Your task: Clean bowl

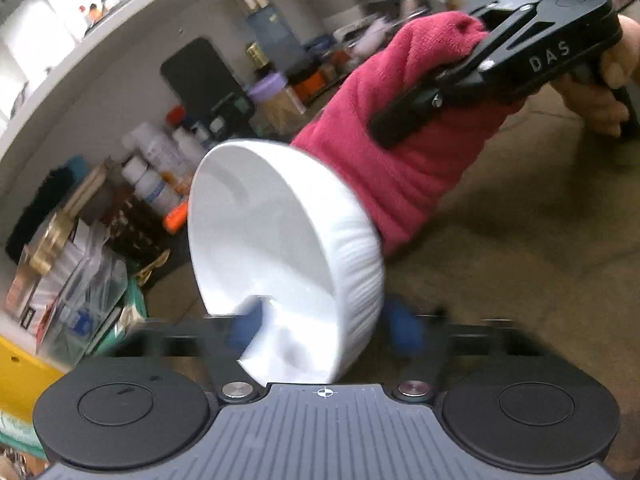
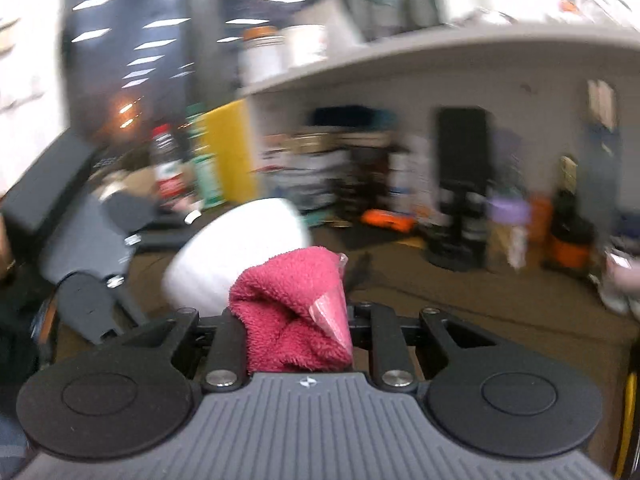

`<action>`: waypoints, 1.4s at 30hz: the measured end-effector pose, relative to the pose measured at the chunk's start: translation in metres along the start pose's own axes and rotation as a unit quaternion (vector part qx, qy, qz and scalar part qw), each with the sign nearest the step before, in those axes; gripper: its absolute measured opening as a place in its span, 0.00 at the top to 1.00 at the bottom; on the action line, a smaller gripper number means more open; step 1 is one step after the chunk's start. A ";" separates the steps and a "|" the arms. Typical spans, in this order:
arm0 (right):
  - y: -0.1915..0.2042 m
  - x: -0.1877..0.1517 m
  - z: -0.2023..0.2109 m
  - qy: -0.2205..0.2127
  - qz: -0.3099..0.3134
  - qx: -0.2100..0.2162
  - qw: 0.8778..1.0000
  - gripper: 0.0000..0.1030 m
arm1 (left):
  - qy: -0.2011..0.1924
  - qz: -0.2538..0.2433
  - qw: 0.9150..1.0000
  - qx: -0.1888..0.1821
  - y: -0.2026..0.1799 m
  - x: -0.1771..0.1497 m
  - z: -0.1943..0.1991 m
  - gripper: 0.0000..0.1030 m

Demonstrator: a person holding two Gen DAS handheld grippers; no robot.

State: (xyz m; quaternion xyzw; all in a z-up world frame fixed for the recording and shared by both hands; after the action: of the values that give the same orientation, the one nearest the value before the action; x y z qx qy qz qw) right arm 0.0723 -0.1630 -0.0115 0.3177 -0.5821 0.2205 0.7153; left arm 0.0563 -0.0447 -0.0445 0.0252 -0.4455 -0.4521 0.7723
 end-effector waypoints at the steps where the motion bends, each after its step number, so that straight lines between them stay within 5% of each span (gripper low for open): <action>1: -0.005 0.000 0.001 -0.003 -0.005 -0.006 1.000 0.77 | 0.009 0.001 1.000 -0.009 -0.003 0.000 0.000 0.83; 8: 0.023 0.012 0.015 -0.030 0.060 0.057 0.996 0.77 | -0.036 0.068 0.994 -0.082 -0.018 0.019 0.034 0.87; 15: 0.118 0.002 0.058 -0.012 0.172 0.213 0.962 0.78 | -0.046 0.079 0.991 -0.096 -0.024 0.021 0.047 0.85; 17: 0.125 0.004 0.068 -0.016 0.183 0.220 0.958 0.78 | -0.046 0.078 0.991 -0.097 -0.025 0.020 0.049 0.85; 22: 0.081 0.028 0.027 -0.018 0.152 0.111 0.982 0.77 | -0.057 0.103 0.991 -0.064 -0.006 0.016 0.050 0.69; 24: 0.060 0.030 -0.004 -0.006 0.135 0.064 0.989 0.77 | -0.049 0.094 0.994 -0.025 0.007 0.010 0.046 0.41; 29: 0.010 0.014 -0.053 0.026 0.052 -0.008 0.998 0.77 | -0.049 0.099 0.994 -0.013 0.018 0.000 0.033 0.28; 32: -0.002 0.005 -0.050 0.025 0.001 0.003 1.000 0.77 | -0.047 0.100 0.994 -0.021 0.016 -0.001 0.032 0.38; 33: -0.004 0.003 -0.044 0.026 -0.015 0.010 0.999 0.77 | -0.046 0.100 0.994 -0.025 0.015 -0.002 0.031 0.54; 36: 0.006 0.006 -0.022 0.021 -0.084 0.067 0.994 0.77 | -0.031 0.119 0.991 -0.057 0.009 -0.007 0.035 0.71; 42: 0.083 0.007 0.029 0.016 -0.100 0.208 0.973 0.77 | -0.027 0.127 0.989 -0.067 0.002 -0.013 0.035 0.76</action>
State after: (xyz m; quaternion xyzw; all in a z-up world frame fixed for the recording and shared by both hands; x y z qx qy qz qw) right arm -0.0027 -0.1258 0.0151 0.5126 -0.4773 0.2693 0.6609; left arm 0.0301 -0.0218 -0.0313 -0.0954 -0.4344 -0.3791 0.8115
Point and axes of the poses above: each gripper's, at about its wrist camera, not at the fingertips, and z roughly against the way its jaws point, y to its left, x to its top, the point moved 10 cm from there along -z, roughly the way its jaws point, and after that the axes turned 13 degrees about -y, right-handed, at the moved point
